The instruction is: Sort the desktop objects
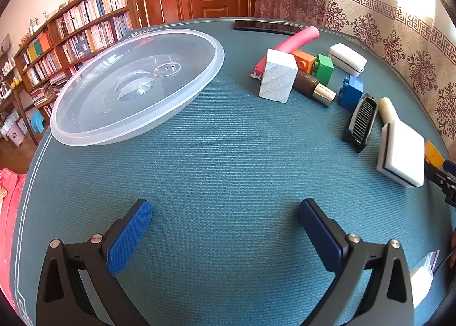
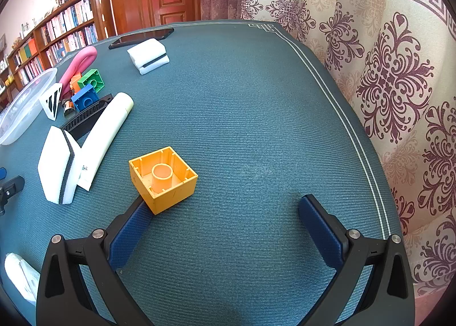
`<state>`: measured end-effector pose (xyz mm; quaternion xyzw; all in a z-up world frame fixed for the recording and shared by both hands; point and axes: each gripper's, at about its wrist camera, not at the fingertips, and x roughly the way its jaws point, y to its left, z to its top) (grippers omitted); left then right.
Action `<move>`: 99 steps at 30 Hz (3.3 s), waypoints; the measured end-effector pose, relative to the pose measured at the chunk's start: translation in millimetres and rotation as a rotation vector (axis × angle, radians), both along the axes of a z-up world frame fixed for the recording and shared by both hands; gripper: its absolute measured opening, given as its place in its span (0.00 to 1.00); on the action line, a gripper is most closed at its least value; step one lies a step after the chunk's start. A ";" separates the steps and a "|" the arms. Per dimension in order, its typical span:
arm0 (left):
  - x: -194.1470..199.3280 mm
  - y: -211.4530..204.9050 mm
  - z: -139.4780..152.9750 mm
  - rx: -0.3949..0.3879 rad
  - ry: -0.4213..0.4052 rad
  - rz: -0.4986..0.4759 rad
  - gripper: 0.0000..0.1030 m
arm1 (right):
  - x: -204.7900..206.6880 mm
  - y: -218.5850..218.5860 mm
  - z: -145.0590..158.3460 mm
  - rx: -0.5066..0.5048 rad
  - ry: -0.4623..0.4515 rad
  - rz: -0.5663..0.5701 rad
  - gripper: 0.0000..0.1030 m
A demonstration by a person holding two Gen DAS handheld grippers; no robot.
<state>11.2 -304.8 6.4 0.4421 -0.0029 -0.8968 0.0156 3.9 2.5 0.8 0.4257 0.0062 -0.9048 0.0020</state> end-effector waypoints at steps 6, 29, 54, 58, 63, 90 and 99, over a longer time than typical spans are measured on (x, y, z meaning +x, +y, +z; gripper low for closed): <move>1.9 -1.0 1.0 -0.001 0.001 0.020 1.00 | -0.3 -0.5 -0.1 0.002 -0.001 0.004 1.00; 32.5 16.1 2.2 0.027 -0.008 0.036 1.00 | 4.3 -3.4 -0.5 0.011 -0.004 0.029 1.00; 87.9 103.2 28.7 0.177 0.000 -0.308 1.00 | 4.5 -3.6 -0.6 0.010 -0.004 0.028 1.00; 83.6 104.6 16.8 0.184 -0.042 -0.285 0.99 | 5.3 -4.9 -0.5 0.006 -0.002 0.029 1.00; 80.5 104.8 8.1 0.177 -0.060 -0.272 0.84 | 7.6 -4.8 1.3 -0.022 0.008 0.041 1.00; 86.1 120.5 9.8 0.144 -0.029 -0.326 0.55 | 20.9 -8.6 14.7 -0.187 0.086 0.163 0.83; 88.2 120.8 10.0 0.139 -0.018 -0.321 0.52 | 13.1 -14.7 11.7 -0.185 0.063 0.171 0.73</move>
